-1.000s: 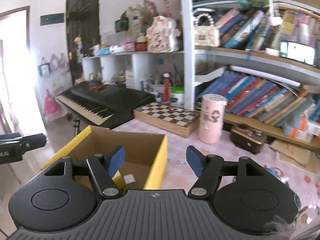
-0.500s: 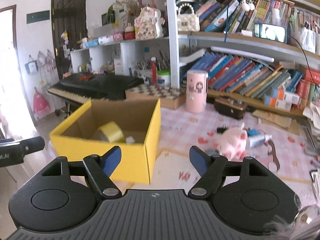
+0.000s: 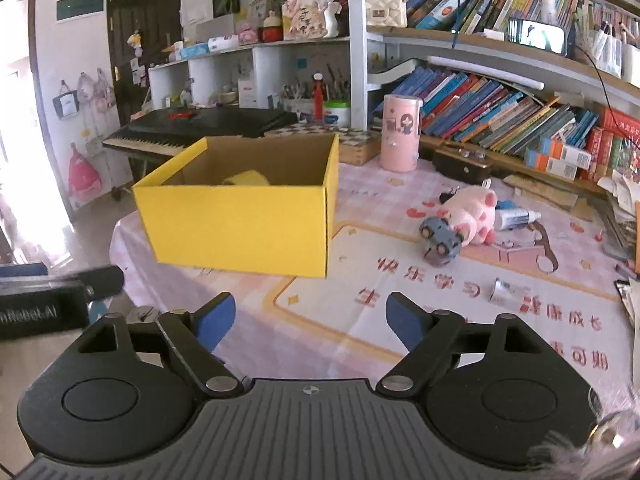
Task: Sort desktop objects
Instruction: 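Withdraw both open tools from the box back over the table, then move the right tool to the small white-and-red carton and close on it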
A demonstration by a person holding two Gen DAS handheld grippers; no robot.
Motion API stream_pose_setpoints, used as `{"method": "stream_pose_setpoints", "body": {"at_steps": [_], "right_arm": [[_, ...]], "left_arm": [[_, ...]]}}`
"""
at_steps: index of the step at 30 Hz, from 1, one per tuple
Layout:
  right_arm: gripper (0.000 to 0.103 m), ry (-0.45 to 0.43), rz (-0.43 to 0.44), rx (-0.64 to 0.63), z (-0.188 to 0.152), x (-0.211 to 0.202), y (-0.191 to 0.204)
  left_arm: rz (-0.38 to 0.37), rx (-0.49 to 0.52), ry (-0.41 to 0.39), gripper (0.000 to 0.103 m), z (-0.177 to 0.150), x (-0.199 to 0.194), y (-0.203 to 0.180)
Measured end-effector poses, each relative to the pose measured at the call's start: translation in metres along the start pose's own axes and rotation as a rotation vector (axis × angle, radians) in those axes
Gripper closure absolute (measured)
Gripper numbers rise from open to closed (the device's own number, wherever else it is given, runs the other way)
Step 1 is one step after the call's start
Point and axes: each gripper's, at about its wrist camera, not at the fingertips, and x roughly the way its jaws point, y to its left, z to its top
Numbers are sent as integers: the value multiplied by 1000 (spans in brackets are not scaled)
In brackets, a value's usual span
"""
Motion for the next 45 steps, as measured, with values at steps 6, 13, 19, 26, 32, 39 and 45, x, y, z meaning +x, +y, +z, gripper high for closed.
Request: {"method": "stream_pose_setpoints", "body": {"at_steps": [6, 13, 19, 26, 32, 39, 45], "right_arm": [[20, 49, -1, 25, -12, -5, 4], [19, 64, -23, 34, -23, -15, 8], [18, 85, -54, 50, -29, -19, 2], [17, 107, -114, 80, -34, -24, -13], [16, 108, -158, 109, -36, -28, -32], [16, 113, -194, 131, -33, -27, -59], [16, 124, -226, 156, -29, -22, -89]], "left_arm": [[-14, 18, 22, 6, -9, -7, 0], [-29, 28, 34, 5, -16, -14, -1], [-56, 39, 58, 5, -20, -11, -7], [-110, 66, 72, 5, -19, -5, -24], [-152, 93, 80, 5, -17, 4, -42], [-190, 116, 93, 5, -12, 17, -72], [-217, 139, 104, 5, -6, 31, -101]]}}
